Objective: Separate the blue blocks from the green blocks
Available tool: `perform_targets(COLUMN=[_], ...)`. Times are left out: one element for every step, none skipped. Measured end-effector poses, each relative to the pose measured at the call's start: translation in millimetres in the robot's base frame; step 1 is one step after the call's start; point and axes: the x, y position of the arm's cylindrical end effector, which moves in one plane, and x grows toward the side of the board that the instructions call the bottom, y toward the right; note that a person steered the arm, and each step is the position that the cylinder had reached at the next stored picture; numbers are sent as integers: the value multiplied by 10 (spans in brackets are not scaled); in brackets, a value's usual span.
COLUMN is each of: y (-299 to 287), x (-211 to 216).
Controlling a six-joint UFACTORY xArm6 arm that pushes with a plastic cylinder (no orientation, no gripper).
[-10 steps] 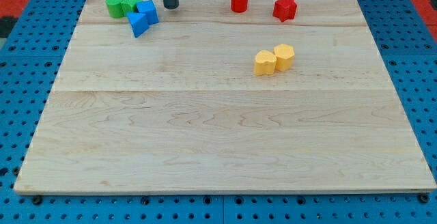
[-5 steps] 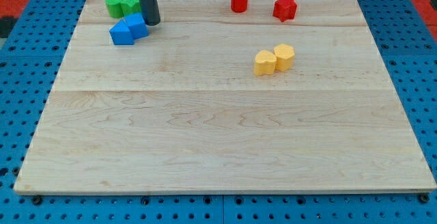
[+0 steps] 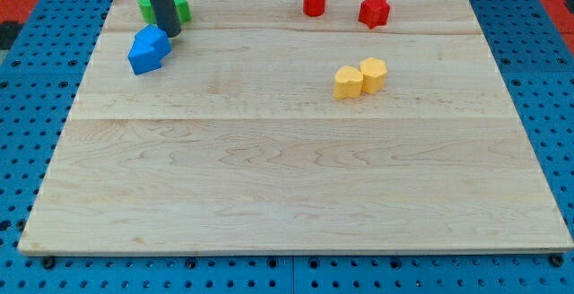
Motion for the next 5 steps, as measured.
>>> perform_targets(y=[-15, -69, -329, -571, -566], x=[37, 55, 83, 114, 422])
